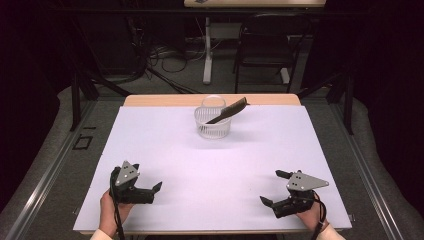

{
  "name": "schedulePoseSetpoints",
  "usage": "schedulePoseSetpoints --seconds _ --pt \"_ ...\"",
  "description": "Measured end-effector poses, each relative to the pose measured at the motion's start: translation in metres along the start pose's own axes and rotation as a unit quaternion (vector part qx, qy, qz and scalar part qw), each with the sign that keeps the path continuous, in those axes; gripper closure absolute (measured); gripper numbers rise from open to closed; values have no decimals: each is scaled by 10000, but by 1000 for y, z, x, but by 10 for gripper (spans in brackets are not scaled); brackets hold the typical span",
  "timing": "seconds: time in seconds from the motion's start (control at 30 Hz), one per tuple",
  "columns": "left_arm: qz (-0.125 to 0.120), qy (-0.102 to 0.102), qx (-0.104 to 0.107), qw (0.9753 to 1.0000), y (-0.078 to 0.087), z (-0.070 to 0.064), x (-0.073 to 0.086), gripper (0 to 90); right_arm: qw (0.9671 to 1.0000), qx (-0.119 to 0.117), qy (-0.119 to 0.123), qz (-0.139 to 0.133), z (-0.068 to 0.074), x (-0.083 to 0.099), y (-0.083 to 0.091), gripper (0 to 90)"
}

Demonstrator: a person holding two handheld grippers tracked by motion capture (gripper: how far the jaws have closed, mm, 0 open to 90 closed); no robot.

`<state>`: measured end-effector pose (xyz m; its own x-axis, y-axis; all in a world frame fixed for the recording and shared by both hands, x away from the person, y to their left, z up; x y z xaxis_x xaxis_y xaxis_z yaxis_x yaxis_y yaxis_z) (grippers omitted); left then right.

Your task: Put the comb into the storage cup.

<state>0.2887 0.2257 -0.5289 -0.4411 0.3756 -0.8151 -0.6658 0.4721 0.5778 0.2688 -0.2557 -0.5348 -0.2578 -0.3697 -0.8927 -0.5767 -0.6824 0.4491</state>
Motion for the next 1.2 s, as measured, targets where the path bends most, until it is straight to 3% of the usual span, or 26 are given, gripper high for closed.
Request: schedulePoseSetpoints --seconds 0.3,0.57,0.63,0.77,1.2 --pt "-38 25 -3 10000 6 -5 13 0 10000 -29 -2 1 0 1 0 0" --pt "-168 -112 28 9998 9 -12 20 0 10000 -56 -14 30 0 1 -1 0" --pt "-169 -44 76 9998 8 -12 22 0 10000 -65 -16 33 0 1 -1 0" --pt "-175 -202 39 9996 7 -13 22 0 10000 -87 -18 37 0 1 -1 0" --pt "-85 -143 112 9998 4 -11 21 0 9999 -93 -29 44 0 2 0 0"
Point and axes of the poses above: each handheld gripper's, and its own axes: y roughly backward along the jaws, x roughly out of its underside, z roughly to its left, the point moved 1 cm from there along -y, roughly forward along the jaws
